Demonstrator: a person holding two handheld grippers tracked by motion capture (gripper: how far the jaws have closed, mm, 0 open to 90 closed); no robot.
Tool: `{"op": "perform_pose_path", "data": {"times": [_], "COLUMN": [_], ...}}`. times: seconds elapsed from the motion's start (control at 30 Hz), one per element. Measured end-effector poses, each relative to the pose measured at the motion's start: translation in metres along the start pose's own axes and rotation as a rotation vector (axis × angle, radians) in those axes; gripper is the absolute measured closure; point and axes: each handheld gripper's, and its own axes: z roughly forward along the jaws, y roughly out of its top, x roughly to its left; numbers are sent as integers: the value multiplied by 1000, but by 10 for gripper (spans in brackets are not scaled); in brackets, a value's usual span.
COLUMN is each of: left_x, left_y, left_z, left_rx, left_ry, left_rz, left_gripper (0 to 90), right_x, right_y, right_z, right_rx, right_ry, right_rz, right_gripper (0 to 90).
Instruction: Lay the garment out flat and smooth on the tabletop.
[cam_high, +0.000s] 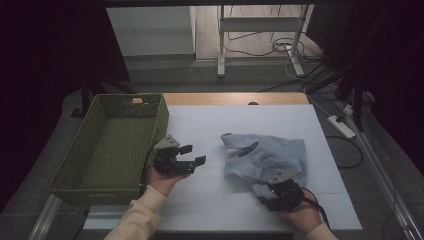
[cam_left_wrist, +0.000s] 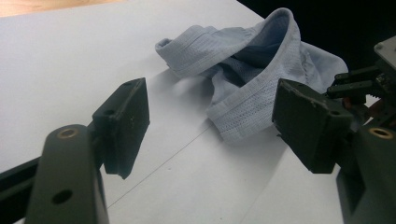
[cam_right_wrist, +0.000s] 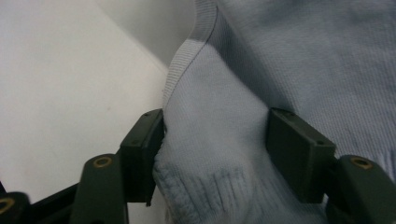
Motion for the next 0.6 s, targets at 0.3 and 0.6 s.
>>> {"op": "perform_pose_path", "data": {"times": [0.3, 0.6], "left_x": [0, 1], "left_y": [0, 1], "left_z": [0, -2], "left_rx": [-3, -12], "left_ry": [-1, 4], "left_rz": [0, -5], "left_gripper": [277, 277], "right_x": [0, 3], "right_y": [1, 12], "right_z": [-4, -3], "right_rx": [0, -49], "right_ry": [-37, 43], "right_rz": [-24, 24], "right_gripper": [741, 772]}}
